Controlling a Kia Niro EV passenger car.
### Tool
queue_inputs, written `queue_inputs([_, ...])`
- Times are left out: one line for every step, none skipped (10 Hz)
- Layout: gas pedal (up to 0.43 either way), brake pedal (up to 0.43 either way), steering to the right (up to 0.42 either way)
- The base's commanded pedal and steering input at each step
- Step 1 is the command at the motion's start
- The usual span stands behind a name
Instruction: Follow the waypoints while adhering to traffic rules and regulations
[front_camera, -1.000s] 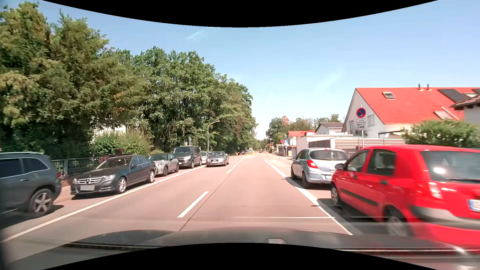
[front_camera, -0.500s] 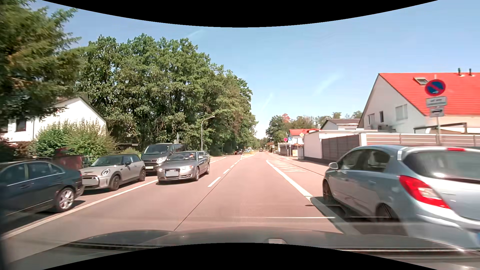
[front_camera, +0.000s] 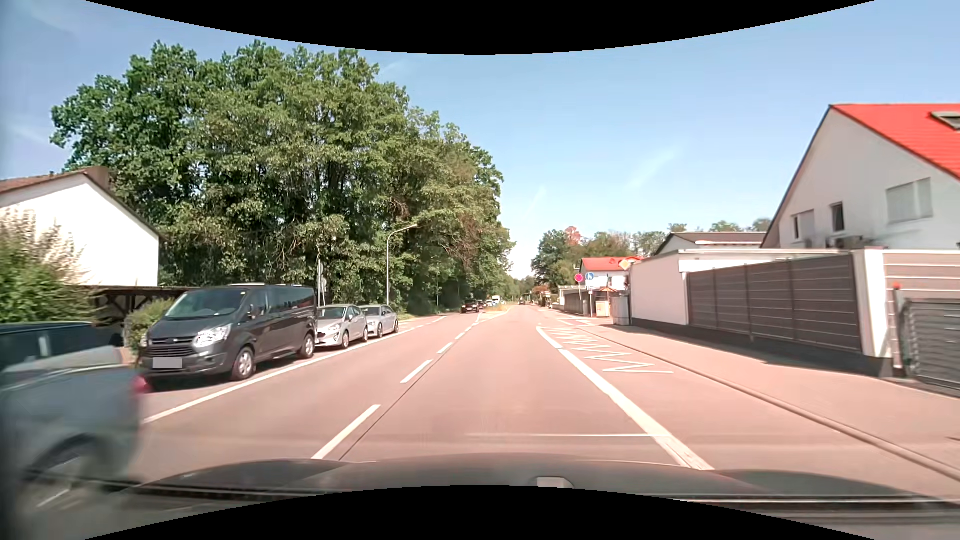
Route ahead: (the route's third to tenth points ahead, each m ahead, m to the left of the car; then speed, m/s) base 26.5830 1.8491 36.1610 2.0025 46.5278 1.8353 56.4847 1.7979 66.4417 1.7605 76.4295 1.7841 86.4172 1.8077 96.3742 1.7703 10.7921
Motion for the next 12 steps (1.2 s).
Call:
queue_inputs([0.047, 0.0, -0.003])
queue_inputs([0.059, 0.0, -0.003])
queue_inputs([0.067, 0.0, -0.002])
queue_inputs([0.079, 0.0, -0.001])
queue_inputs([0.079, 0.0, -0.001])
queue_inputs([0.087, 0.0, 0.0])
queue_inputs([0.087, 0.0, 0.0])
queue_inputs([0.087, 0.0, 0.001])
queue_inputs([0.087, 0.0, 0.002])
queue_inputs([0.098, 0.0, 0.002])
queue_inputs([0.098, 0.0, 0.002])
queue_inputs([0.098, 0.0, 0.003])
